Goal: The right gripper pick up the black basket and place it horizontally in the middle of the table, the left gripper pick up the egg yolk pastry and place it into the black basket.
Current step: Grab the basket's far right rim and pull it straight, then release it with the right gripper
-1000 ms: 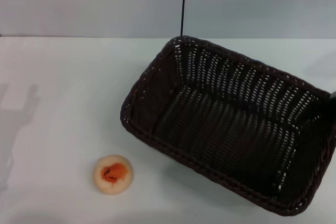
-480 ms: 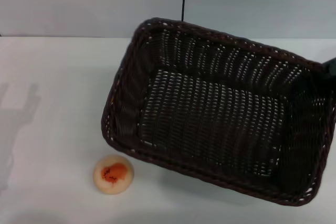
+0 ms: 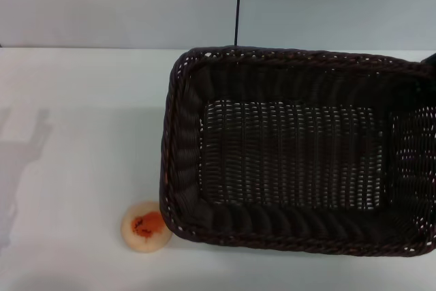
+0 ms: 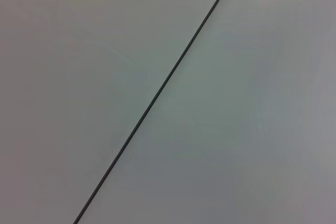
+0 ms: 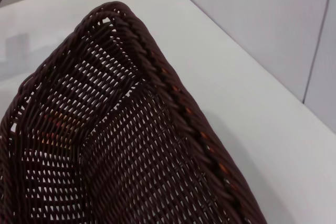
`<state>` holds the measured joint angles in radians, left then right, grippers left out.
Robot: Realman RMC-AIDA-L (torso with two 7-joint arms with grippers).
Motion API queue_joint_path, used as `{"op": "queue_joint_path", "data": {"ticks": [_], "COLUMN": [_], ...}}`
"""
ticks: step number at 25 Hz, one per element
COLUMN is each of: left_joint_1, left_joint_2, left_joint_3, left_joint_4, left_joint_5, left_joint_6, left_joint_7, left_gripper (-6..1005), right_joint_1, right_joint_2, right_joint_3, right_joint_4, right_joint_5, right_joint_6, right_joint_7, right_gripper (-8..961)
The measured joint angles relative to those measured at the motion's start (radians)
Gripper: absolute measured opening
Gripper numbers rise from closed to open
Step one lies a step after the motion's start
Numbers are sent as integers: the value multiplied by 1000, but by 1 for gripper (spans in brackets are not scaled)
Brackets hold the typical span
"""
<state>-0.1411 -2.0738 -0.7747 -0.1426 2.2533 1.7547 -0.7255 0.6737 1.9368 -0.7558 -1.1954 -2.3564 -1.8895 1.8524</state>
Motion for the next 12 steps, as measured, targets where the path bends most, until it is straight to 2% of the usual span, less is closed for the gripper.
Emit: {"op": "queue_joint_path", "data": {"ticks": [9,12], "left_joint_1": [0,0], "left_joint_2": [0,0], "left_joint_3": [0,0], "left_joint_4": [-1,-2], "left_joint_5": [4,4], "left_joint_6": [-2,-2], "left_joint_7": [-23,-35], "left_gripper": [830,830], "right_joint_1": [-8,-16], "right_joint_2": [28,47], "right_joint_3": [2,0], "right_joint_4": [8,-2], "right_joint_5": [0,-1], "right_joint_6": [28,33], "right_joint_7": [-108,-145], "right_gripper": [145,145]}}
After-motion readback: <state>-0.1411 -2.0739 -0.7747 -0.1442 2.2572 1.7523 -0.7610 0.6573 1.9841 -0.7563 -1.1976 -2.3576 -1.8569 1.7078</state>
